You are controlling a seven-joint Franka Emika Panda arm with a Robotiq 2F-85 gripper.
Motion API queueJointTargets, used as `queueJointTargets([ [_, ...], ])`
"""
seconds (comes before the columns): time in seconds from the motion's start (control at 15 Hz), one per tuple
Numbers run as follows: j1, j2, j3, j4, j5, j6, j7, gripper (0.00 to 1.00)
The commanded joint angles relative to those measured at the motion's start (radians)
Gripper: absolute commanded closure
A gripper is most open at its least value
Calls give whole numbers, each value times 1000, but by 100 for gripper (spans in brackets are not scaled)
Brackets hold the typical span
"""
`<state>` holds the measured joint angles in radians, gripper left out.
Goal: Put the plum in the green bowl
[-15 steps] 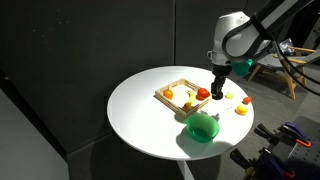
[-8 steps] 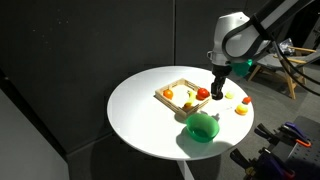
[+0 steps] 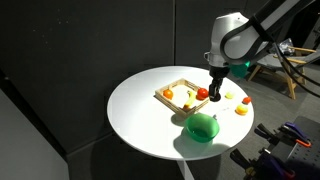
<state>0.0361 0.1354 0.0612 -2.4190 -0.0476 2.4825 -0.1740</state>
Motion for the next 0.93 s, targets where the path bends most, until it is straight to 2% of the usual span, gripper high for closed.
queueJointTargets([
  [0.0, 16, -25, 6, -20, -26, 30, 4, 65],
  [0.4, 44, -36, 18, -54, -68, 102, 12, 65],
  [0.87, 67, -50, 48, -94, -37, 105, 11, 65],
])
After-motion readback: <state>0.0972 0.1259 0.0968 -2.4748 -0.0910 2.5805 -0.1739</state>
